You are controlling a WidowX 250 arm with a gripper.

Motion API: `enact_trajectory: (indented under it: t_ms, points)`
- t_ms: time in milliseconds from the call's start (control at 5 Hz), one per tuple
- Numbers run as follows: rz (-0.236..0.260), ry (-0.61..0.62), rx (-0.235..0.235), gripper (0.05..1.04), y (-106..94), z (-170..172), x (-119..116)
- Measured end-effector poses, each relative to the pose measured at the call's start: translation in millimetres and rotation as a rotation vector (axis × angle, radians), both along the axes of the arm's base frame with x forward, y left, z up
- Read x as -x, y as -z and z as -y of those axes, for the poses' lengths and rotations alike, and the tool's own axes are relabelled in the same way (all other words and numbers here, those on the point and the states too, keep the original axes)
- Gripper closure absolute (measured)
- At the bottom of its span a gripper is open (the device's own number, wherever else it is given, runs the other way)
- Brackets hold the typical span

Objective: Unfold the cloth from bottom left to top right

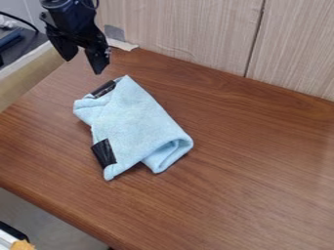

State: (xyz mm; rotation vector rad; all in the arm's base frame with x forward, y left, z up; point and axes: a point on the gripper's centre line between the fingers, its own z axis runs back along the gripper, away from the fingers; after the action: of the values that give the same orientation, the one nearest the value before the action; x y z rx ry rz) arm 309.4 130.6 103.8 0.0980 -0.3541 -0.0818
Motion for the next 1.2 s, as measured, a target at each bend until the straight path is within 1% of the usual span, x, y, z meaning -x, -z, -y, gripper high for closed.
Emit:
enact_trajectory:
  t_ms: [200,400,600,800,1000,1200]
  points:
    - [-0.029,-0.005,0.015,0.084,9.6,2,3]
    - [-0.023,-0.016,0.027,0.084,4.8,24,9]
    - [-0.016,-0.048,0.027,0.084,-4.8,44,25]
    - [-0.063,-0.142,0.000,0.084,-1.3,58,50]
    - [-0.116,-0.207,-0.001,0.084,10.3,60,66]
    - [-0.120,-0.248,0.012,0.084,23.9,60,73]
